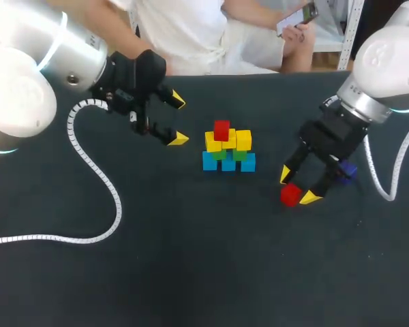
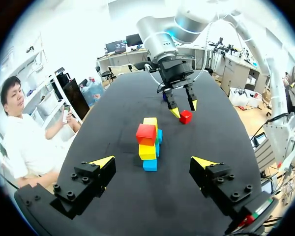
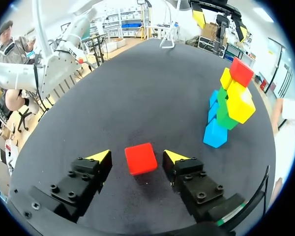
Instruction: Place the blue cubes, place green cubes on the blue cubes, place the yellow cubes on the green cubes, then place the red cubes on the yellow cubes, and place purple cube on the red cubes.
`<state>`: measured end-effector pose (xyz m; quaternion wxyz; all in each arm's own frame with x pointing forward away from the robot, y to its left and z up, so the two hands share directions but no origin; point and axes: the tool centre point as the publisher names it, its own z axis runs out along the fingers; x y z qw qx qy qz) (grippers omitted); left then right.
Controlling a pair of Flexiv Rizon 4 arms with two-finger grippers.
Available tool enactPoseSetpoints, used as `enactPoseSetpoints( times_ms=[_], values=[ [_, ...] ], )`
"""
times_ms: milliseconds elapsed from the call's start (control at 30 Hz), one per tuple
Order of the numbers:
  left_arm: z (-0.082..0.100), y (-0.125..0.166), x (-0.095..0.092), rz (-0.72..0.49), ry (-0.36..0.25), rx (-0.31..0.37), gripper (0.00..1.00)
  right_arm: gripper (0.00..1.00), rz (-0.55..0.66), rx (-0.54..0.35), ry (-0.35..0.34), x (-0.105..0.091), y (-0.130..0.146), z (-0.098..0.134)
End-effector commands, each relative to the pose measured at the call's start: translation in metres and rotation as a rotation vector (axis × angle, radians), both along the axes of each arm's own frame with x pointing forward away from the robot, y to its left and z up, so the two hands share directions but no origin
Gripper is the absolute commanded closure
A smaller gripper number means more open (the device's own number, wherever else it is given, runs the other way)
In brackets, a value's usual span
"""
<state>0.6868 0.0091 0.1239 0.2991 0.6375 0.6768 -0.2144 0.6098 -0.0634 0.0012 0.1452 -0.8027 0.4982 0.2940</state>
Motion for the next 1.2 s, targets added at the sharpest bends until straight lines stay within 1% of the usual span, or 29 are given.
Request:
enactPoseSetpoints(
  times_ms=[33, 67, 100, 133, 167, 267, 300, 367, 400, 433, 533, 633, 833, 1033, 1133, 1200],
  values=[
    [0.000, 0.001, 0.001, -0.003, 0.000, -0.003, 0.00, 0.30, 0.005, 0.004, 0.002, 0.001, 0.001, 0.000],
    [0.000, 0.001, 0.001, -0.003, 0.000, -0.003, 0.00, 0.33, 0.006, 0.004, 0.002, 0.001, 0.001, 0.000],
    [0.000, 0.001, 0.001, -0.003, 0.000, -0.003, 0.00, 0.44, 0.007, 0.005, 0.002, 0.001, 0.001, -0.001],
    [0.000, 0.001, 0.001, -0.003, 0.000, -0.003, 0.00, 0.52, 0.008, 0.006, 0.002, 0.001, 0.001, -0.001],
    [0.000, 0.001, 0.001, -0.003, 0.000, -0.003, 0.00, 0.56, 0.009, 0.007, 0.002, 0.001, 0.002, -0.001],
    [0.000, 0.001, 0.001, -0.003, 0.000, -0.003, 0.00, 0.74, 0.014, 0.010, 0.000, 0.000, 0.002, -0.001],
    [0.000, 0.001, 0.001, -0.003, 0.000, -0.003, 0.00, 0.77, 0.015, 0.011, 0.000, 0.000, 0.002, -0.001],
    [0.000, 0.001, 0.001, -0.003, 0.000, -0.003, 0.00, 0.88, 0.017, 0.012, -0.001, -0.001, 0.003, -0.002],
    [0.000, 0.001, 0.001, -0.003, 0.000, -0.003, 0.00, 0.96, 0.018, 0.012, -0.002, -0.001, 0.003, -0.002],
    [0.000, 0.001, 0.001, -0.003, 0.000, -0.003, 0.00, 1.00, 0.018, 0.012, -0.002, -0.001, 0.003, -0.002],
    [0.000, 0.001, 0.001, -0.003, 0.000, -0.003, 0.00, 1.00, 0.013, 0.013, -0.004, -0.001, 0.003, -0.002],
    [0.000, 0.001, 0.001, -0.003, 0.000, -0.003, 0.00, 1.00, -0.017, 0.005, 0.005, 0.000, 0.002, -0.002],
    [0.000, 0.001, 0.001, -0.003, 0.000, -0.003, 0.00, 1.00, -0.128, -0.082, 0.038, 0.008, 0.005, 0.003],
    [0.000, 0.001, 0.001, -0.003, 0.000, -0.003, 0.00, 1.00, -0.225, -0.101, 0.047, 0.016, 0.011, 0.024],
    [0.000, 0.001, 0.001, -0.003, 0.000, -0.003, 0.00, 1.00, -0.285, -0.082, 0.055, 0.021, 0.012, 0.037],
    [0.000, 0.001, 0.001, -0.003, 0.000, -0.003, 0.00, 1.00, -0.329, -0.052, 0.056, 0.023, 0.012, 0.049]
  ],
)
